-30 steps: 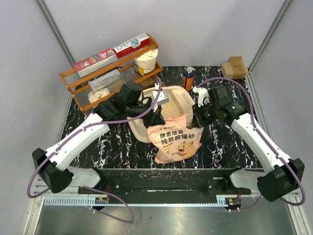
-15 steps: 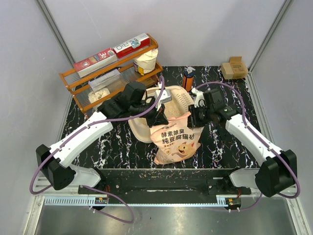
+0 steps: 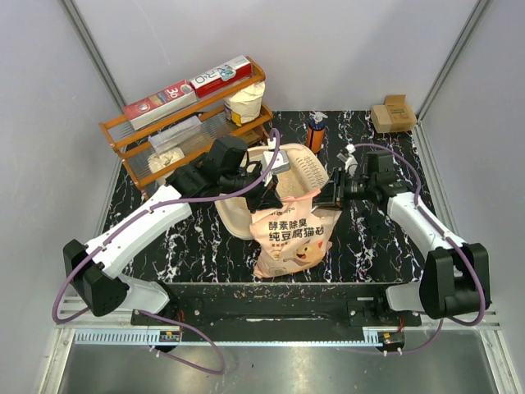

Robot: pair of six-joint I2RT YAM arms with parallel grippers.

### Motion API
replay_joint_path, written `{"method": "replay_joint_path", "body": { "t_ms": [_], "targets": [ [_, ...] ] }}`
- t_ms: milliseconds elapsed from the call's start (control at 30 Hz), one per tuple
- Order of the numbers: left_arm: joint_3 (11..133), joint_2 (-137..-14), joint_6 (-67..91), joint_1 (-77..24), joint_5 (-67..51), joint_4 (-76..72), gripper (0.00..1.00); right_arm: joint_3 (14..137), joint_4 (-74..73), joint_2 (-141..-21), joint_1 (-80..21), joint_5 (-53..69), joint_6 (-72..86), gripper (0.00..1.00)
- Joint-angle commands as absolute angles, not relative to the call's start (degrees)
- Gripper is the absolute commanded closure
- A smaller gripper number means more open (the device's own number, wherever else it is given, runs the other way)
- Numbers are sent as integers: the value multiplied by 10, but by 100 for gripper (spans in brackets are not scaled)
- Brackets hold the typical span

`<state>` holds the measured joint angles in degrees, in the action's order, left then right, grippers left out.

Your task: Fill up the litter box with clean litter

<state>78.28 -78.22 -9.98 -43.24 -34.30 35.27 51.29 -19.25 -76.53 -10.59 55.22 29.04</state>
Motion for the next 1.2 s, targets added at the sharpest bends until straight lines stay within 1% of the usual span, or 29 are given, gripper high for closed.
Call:
{"method": "replay_joint_path", "body": {
  "t_ms": [0, 200, 433, 767, 1167],
  "targets": [
    [815, -775, -131, -436, -338, 323, 100, 513, -130, -742, -59, 684, 368, 100],
    [805, -764, -149, -435, -332, 328, 100, 510, -138, -707, 12, 726, 381, 100],
    [808, -751, -164, -435, -320, 333, 100, 486, -141, -689, 48, 754, 375, 100],
    [812, -738, -182, -434, -310, 345, 100, 519, -163, -743, 116, 812, 335, 100],
    [816, -737, -192, -432, -304, 348, 100, 542, -212, -793, 151, 847, 273, 100]
  ]
}}
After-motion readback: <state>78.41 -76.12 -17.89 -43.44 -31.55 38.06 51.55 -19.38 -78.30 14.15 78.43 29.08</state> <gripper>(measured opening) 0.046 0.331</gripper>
